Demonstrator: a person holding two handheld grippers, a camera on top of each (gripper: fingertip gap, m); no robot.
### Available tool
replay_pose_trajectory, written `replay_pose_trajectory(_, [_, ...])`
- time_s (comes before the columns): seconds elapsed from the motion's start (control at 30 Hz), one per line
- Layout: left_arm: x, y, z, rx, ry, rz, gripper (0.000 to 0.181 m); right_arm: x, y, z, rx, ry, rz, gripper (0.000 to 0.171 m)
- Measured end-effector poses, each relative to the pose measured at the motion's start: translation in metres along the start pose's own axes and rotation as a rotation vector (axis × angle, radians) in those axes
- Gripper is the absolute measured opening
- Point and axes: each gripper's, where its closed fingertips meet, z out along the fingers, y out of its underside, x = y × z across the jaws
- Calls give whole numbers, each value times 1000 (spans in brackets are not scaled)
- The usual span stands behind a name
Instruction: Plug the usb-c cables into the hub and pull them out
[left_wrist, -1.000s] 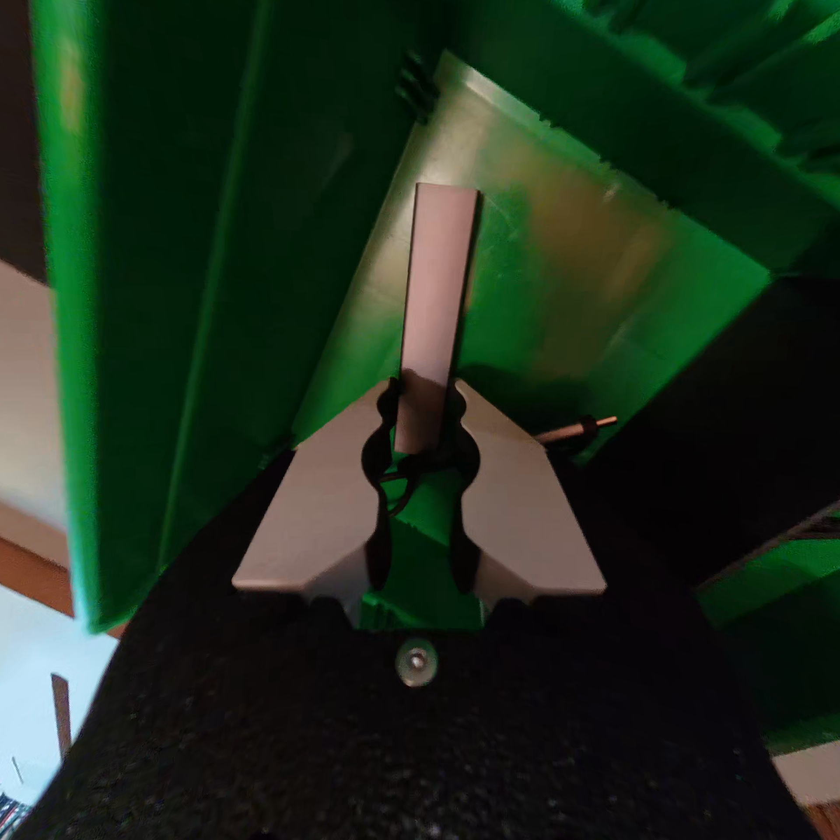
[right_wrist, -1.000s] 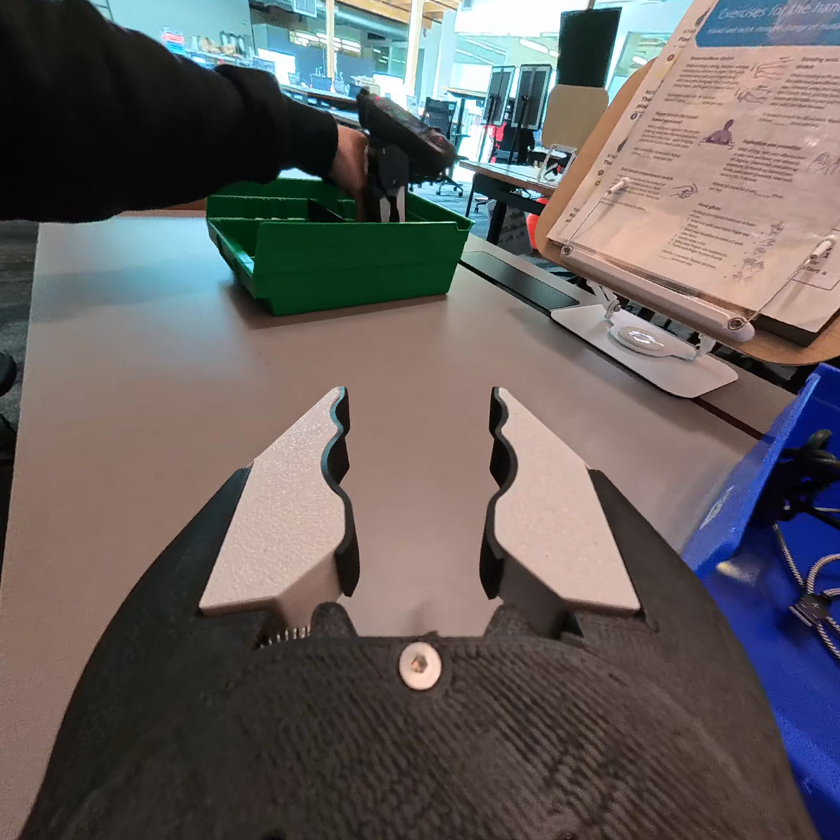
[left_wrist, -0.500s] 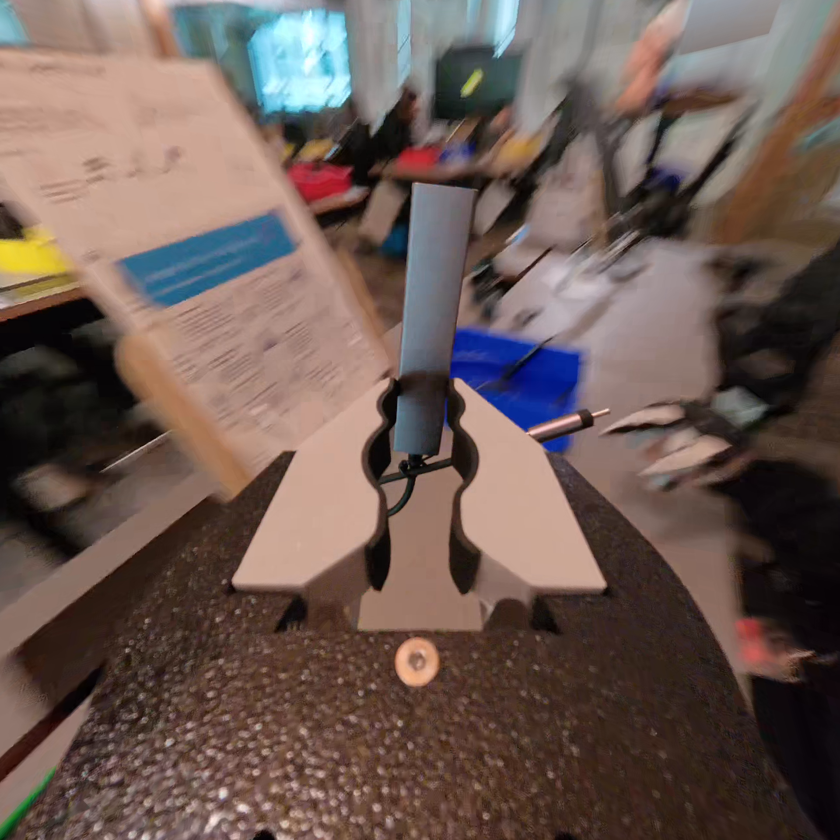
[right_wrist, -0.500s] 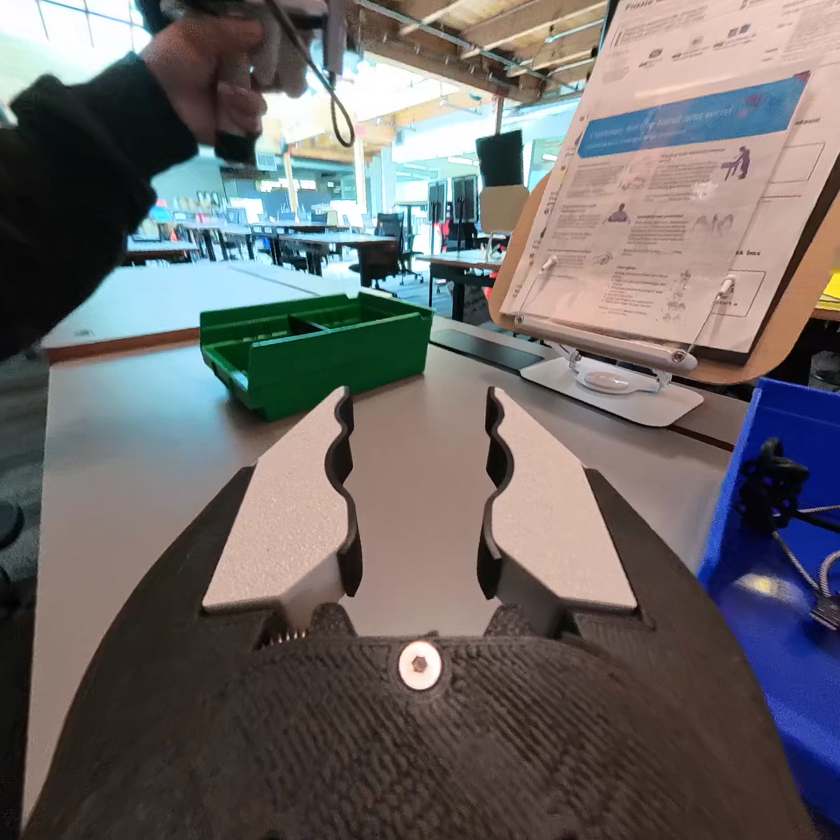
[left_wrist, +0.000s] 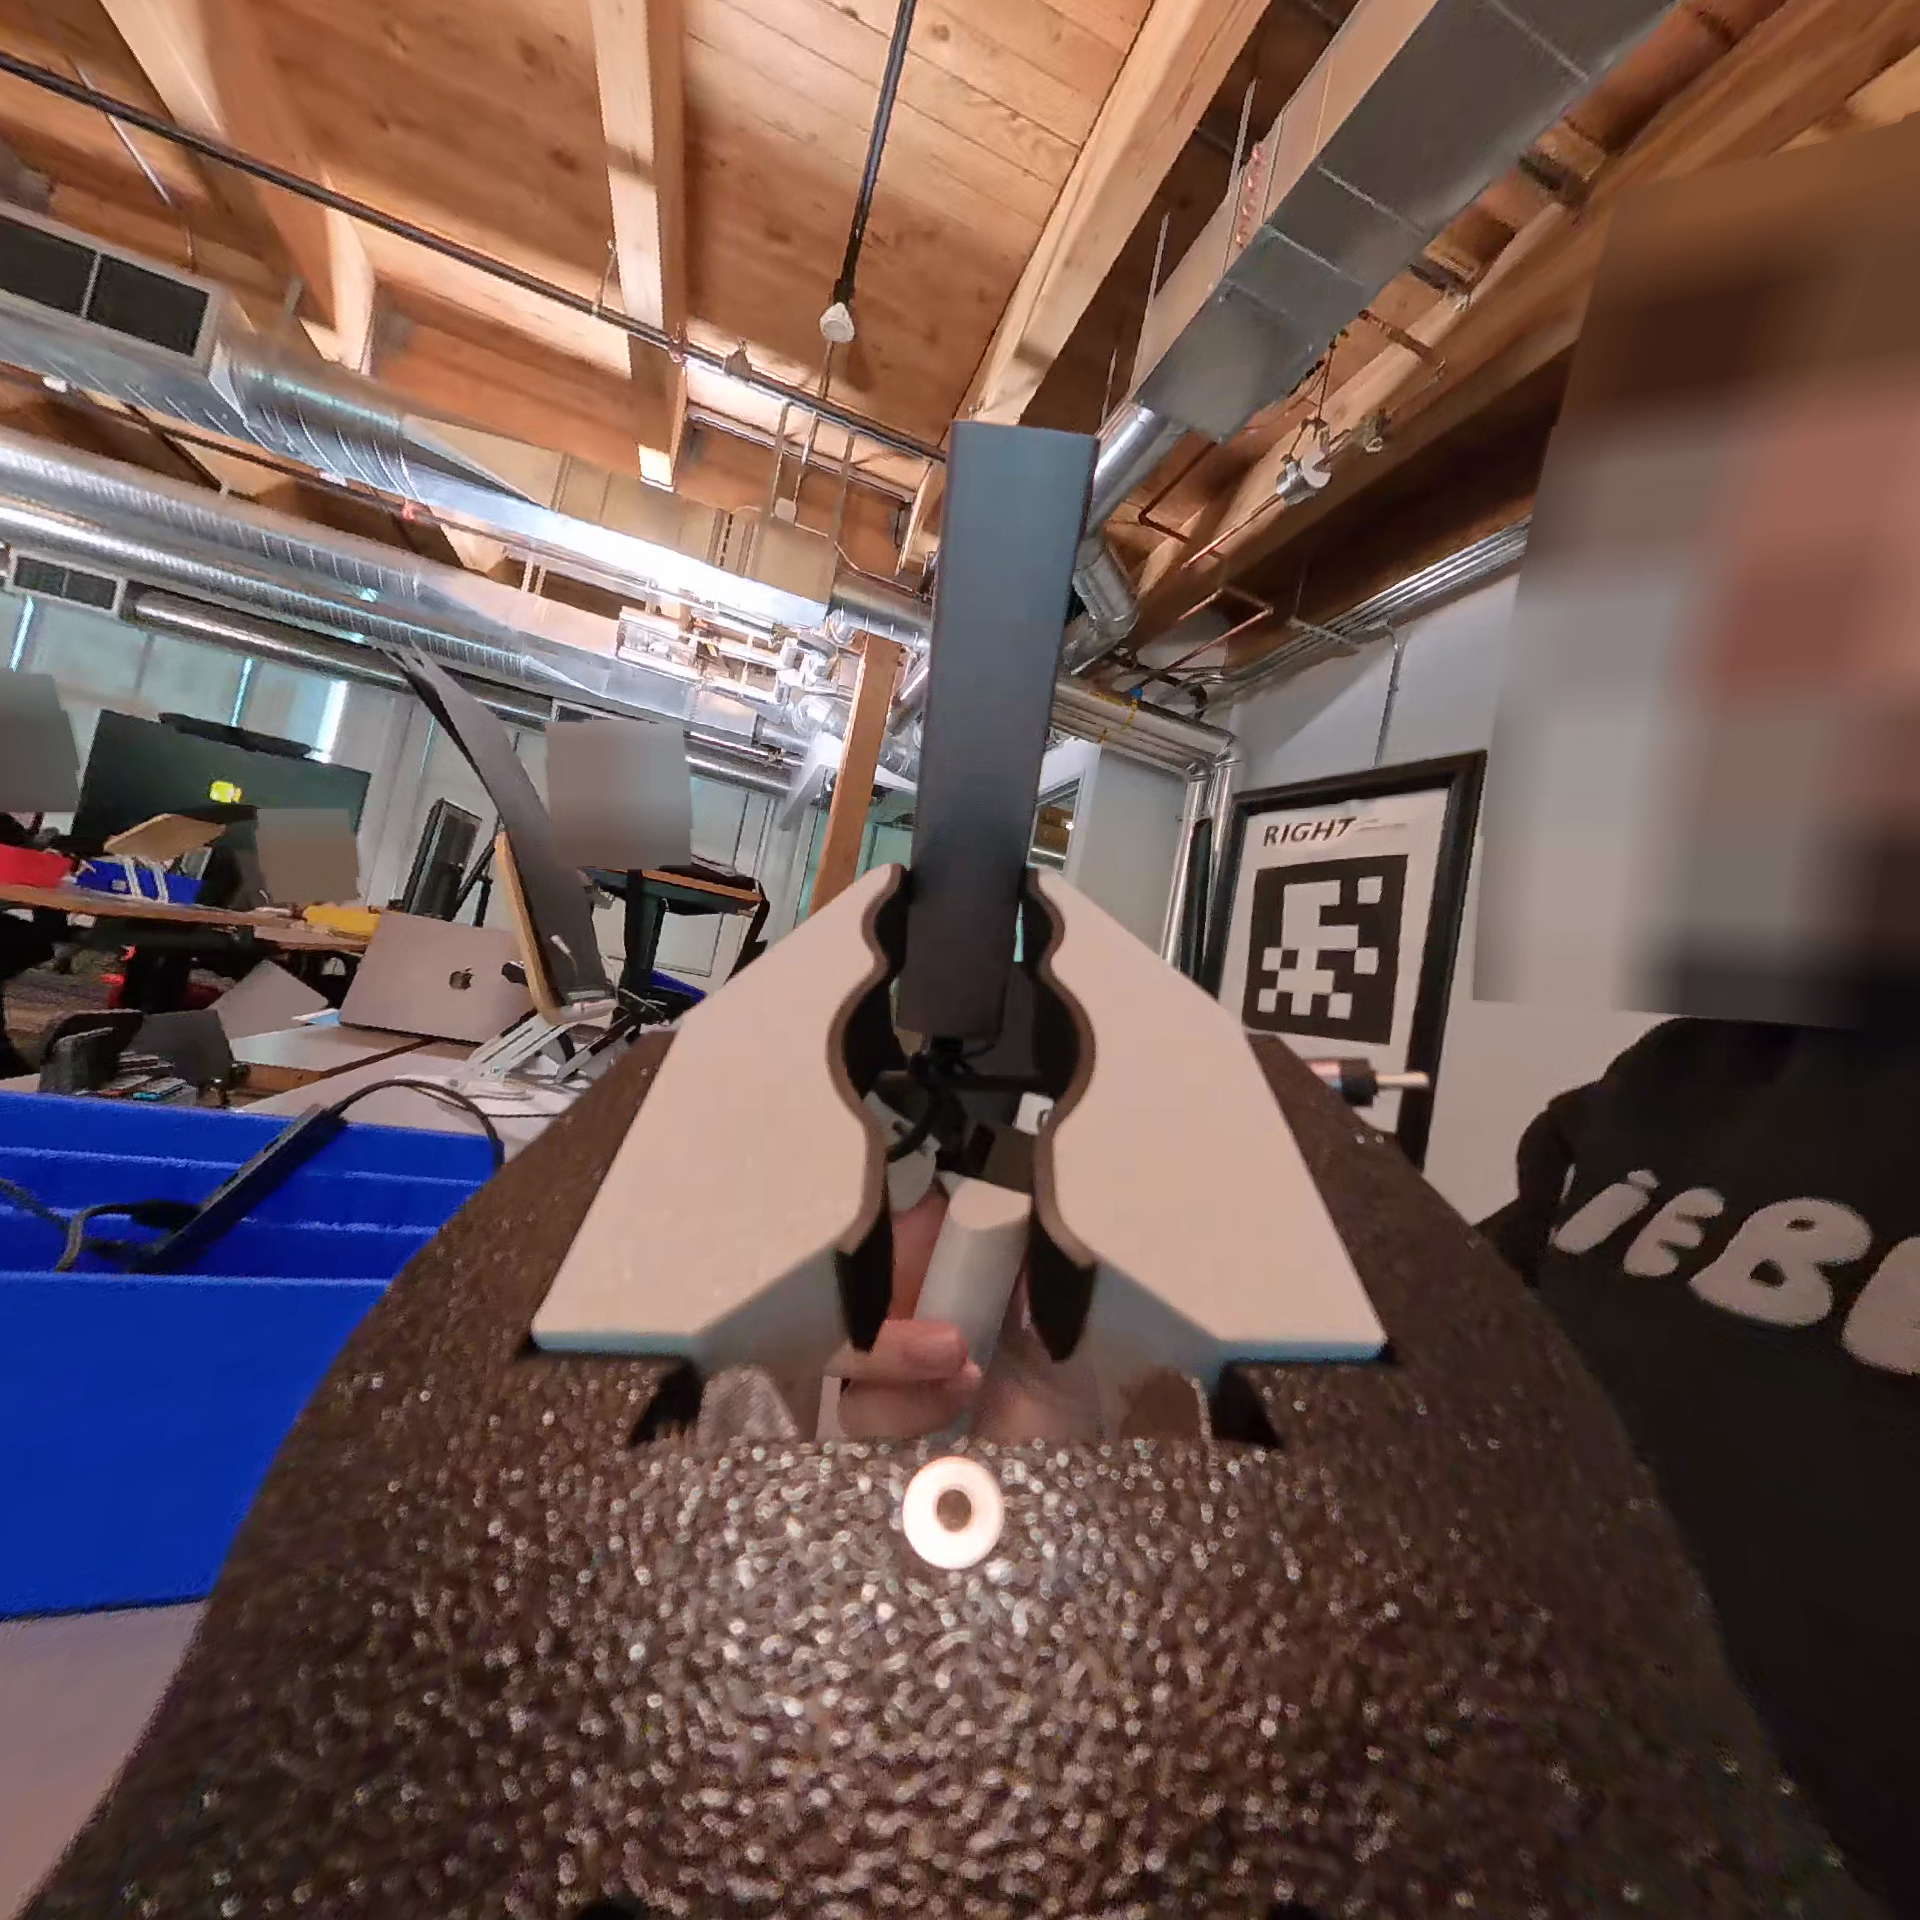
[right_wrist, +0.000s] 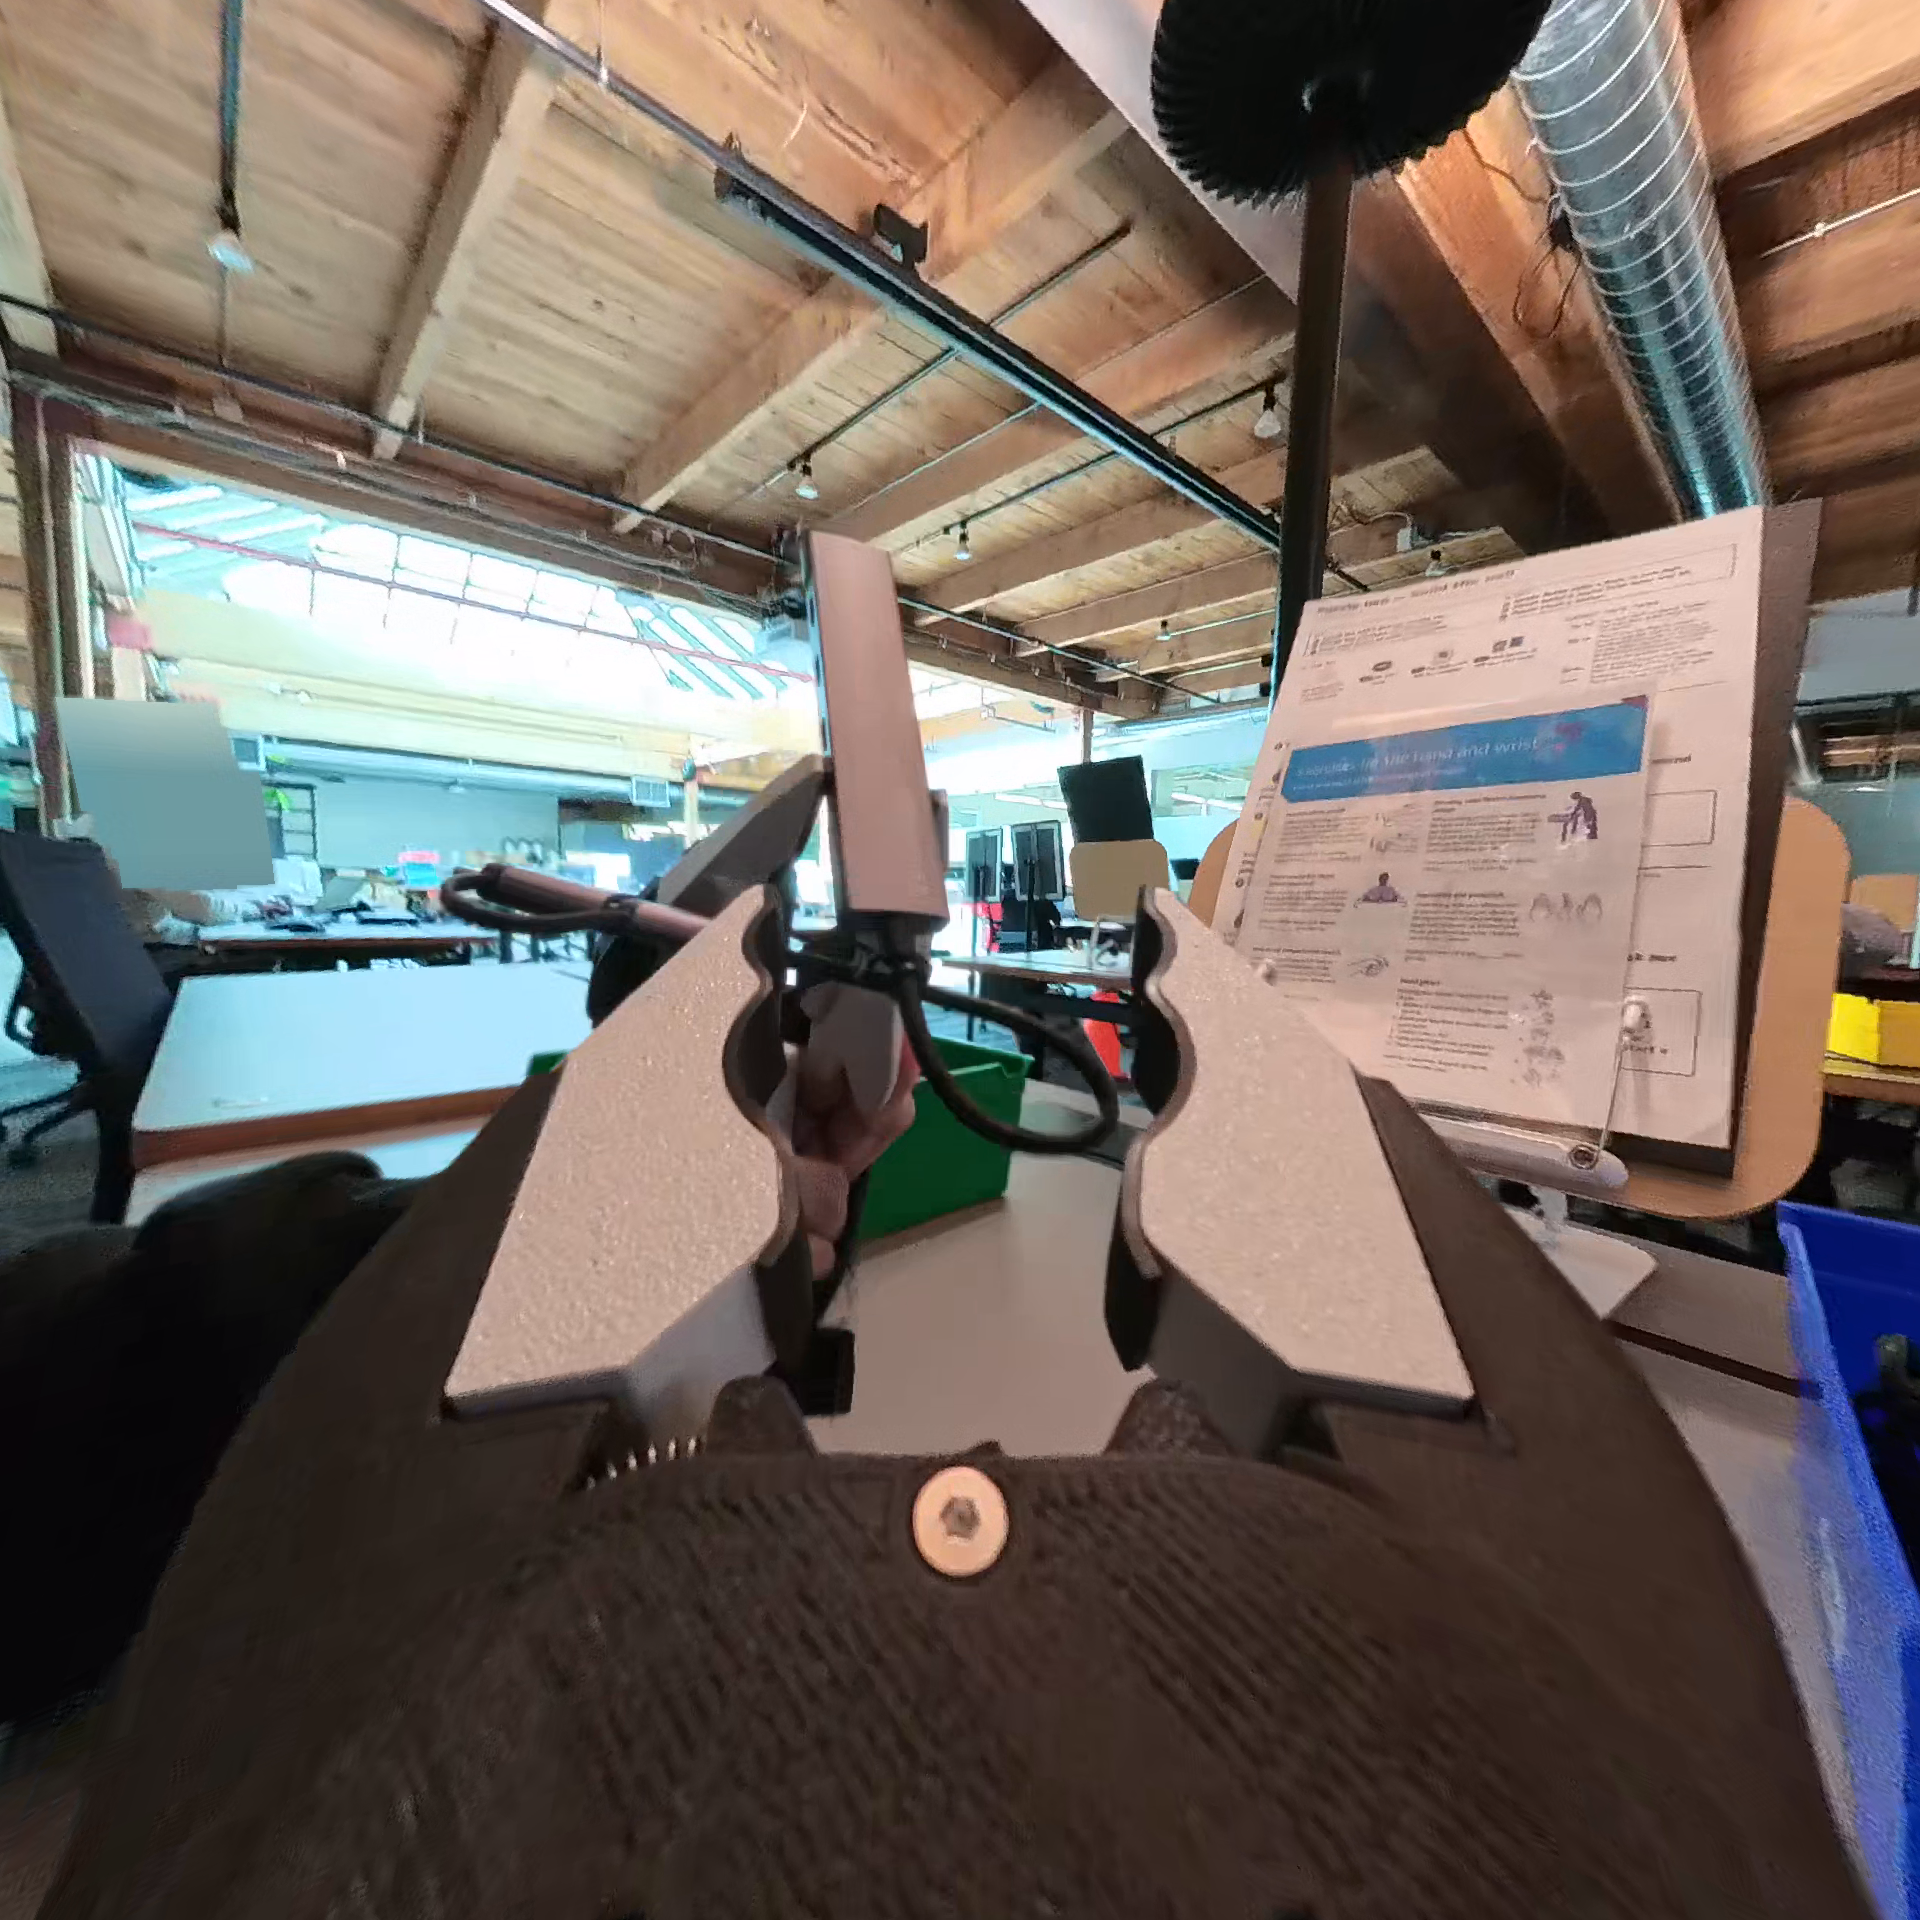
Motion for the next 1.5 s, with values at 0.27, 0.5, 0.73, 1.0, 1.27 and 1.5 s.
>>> replay_pose_trajectory(0.27, [0,20,-7,71,73,-26,19,-9,21,-3,-79,-143,44,41])
replay_pose_trajectory(0.5, [-5,27,-12,85,72,-18,19,-19,35,-3,-107,-196,35,23])
replay_pose_trajectory(0.73, [-32,28,-35,-44,-117,3,13,6,64,-8,-300,-94,-155,22])
replay_pose_trajectory(1.0, [-77,28,-87,-577,-620,126,56,30,118,-30,-600,-96,-301,22])
replay_pose_trajectory(1.27, [-65,80,-87,-654,-619,-228,11,14,133,-25,-633,-125,-427,22])
replay_pose_trajectory(1.5, [-65,68,-80,-298,-547,-626,6,16,104,-16,-404,-34,-520,36])
